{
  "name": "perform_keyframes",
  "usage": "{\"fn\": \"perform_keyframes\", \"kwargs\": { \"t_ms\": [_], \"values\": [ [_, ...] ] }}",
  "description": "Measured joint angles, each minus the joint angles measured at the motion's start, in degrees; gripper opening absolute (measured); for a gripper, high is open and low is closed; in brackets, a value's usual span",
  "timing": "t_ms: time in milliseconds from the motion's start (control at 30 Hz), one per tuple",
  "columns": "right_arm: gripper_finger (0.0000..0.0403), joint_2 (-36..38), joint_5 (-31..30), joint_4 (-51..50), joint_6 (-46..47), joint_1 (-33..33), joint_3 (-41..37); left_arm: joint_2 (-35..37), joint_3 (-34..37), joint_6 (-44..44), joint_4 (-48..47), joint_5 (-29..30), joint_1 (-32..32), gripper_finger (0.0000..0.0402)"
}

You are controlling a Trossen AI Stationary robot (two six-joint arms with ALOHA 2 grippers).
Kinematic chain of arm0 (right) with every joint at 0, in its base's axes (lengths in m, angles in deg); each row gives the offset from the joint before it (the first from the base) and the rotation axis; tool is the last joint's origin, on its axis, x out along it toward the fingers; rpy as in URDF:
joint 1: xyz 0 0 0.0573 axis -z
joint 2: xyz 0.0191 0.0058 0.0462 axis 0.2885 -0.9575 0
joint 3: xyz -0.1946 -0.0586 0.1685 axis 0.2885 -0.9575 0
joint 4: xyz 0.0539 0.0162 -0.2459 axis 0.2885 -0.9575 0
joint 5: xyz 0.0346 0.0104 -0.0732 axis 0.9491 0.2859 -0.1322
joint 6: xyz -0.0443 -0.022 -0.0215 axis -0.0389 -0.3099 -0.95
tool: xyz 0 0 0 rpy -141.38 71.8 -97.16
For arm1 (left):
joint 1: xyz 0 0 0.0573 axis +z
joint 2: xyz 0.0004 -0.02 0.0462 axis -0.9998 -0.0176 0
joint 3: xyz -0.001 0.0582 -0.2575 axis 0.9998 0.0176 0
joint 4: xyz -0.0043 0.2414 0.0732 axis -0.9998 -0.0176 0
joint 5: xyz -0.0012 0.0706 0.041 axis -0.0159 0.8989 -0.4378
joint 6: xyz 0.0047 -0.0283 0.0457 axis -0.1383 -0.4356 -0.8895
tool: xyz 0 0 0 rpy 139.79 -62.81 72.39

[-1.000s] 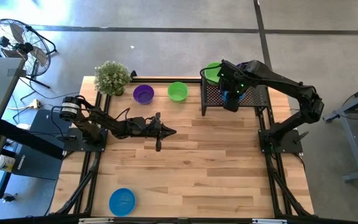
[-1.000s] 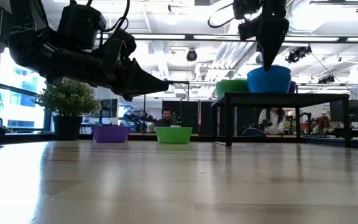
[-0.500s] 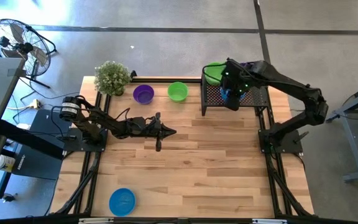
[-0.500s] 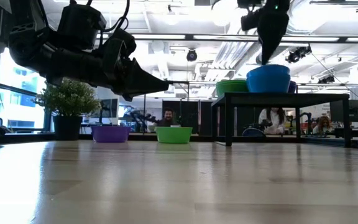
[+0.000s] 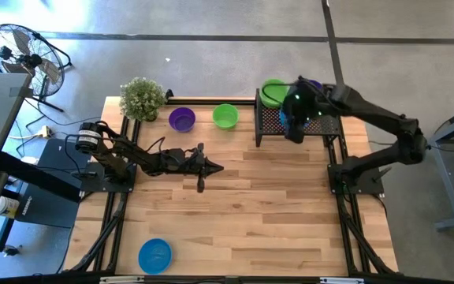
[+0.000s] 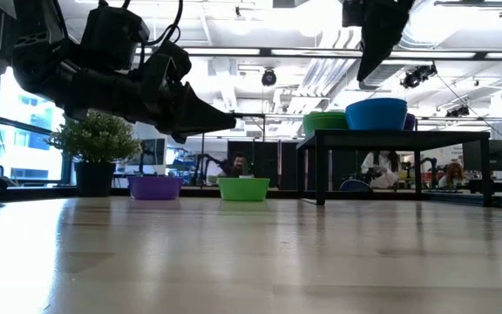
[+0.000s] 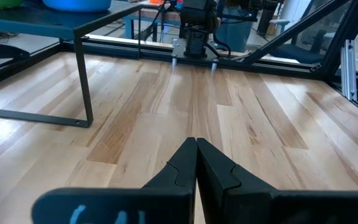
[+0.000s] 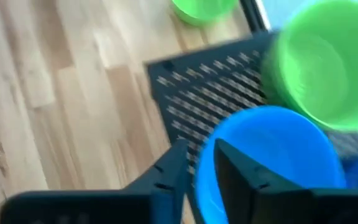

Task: Pick & Place Mini bowls
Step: Stack the purple bowl on the other purple bowls on the shelf

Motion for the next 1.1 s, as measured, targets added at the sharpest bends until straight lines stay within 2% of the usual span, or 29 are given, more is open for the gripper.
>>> {"fn": "perform_keyframes", "kwargs": {
  "t_ms": [133, 333, 533, 633, 833, 967, 1100],
  "values": [
    [0.0009, 8.2, 3.1, 12.8, -0.5, -1.8, -11.7, 0.0, 0.0, 0.0, -0.8, 0.0, 0.0, 0.0],
    [0.0022, 22.3, 4.5, 37.9, 2.7, -8.3, -31.7, 0.0, -0.8, 2.0, -5.3, -4.8, 0.0, 0.0001],
    [0.0002, 31.4, 4.1, 64.4, 2.3, -15.3, -50.8, 1.4, -4.9, 1.4, -16.1, -4.1, 0.0, 0.0001],
    [0.0006, 34.0, 4.0, 75.2, 2.3, -17.8, -58.3, 4.5, -5.4, 0.9, -16.6, -2.0, 0.0, 0.0001],
    [0.0002, 36.5, 3.9, 88.8, 2.6, -22.7, -68.0, 12.8, -5.4, 0.9, -25.8, -0.2, 2.7, 0.0001],
    [0.0001, 36.6, 3.1, 96.5, 3.4, -25.3, -72.0, 15.3, -5.2, 2.2, -33.7, 0.3, 5.4, 0.0001],
    [0.0002, 36.6, 0.1, 102.1, 3.3, -27.5, -74.9, 15.7, -7.1, 6.6, -41.9, 3.6, 9.1, 0.0001]
  ]
}}
